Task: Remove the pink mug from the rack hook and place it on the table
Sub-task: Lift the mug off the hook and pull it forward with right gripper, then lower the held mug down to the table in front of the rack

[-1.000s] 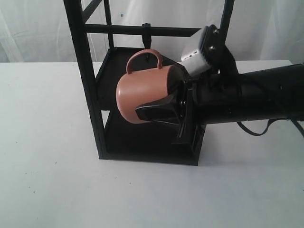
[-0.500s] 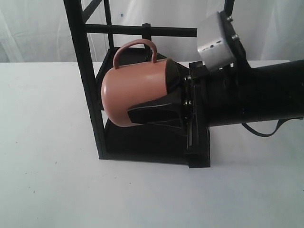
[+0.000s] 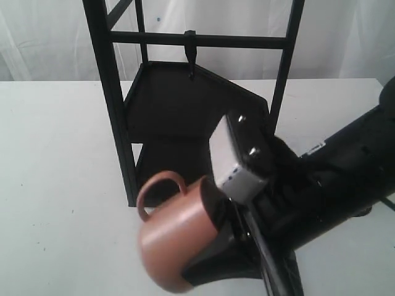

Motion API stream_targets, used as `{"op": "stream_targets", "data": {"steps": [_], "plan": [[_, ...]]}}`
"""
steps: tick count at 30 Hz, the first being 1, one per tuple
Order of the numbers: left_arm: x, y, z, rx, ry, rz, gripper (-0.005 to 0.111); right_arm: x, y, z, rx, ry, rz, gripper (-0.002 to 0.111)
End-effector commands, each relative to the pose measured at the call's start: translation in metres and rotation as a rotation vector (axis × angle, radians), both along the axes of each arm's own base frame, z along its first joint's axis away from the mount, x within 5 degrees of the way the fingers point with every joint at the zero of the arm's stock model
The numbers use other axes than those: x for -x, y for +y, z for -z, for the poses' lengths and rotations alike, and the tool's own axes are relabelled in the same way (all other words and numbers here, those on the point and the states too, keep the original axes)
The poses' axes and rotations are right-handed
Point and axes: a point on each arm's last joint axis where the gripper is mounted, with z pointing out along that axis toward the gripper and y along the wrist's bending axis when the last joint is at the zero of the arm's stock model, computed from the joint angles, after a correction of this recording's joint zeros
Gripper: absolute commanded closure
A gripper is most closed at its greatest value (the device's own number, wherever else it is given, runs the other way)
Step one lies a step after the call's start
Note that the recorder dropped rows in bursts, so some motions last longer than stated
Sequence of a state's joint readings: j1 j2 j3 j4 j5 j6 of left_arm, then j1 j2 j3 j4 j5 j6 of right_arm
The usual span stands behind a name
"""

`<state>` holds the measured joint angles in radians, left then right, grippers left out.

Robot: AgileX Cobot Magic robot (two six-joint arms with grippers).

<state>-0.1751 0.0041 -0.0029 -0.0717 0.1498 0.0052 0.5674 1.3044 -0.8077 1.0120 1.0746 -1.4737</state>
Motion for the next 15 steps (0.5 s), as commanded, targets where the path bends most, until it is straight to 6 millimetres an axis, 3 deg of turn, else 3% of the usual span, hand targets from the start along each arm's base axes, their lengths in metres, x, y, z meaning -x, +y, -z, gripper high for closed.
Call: {"op": "stream_targets", "data": {"steps": [1, 7, 11, 15], "plan": [[0.0, 0.0, 0.001, 0.001, 0.0, -0.001, 0.107, -0.005, -0.01, 0.012, 0.26, 0.023, 0.176, 0.108], [0.0, 0.0, 0.001, 0.001, 0.0, -0.001, 0.107, -0.029, -0.042, 0.026, 0.613, -0.104, 0.515, 0.108], [0.0, 0.0, 0.001, 0.001, 0.0, -0.001, 0.107, -0.037, -0.052, 0.027, 0.695, -0.167, 0.637, 0.108], [0.0, 0.0, 0.001, 0.001, 0.0, -0.001, 0.107, -0.038, -0.053, 0.027, 0.708, -0.182, 0.647, 0.108]]}}
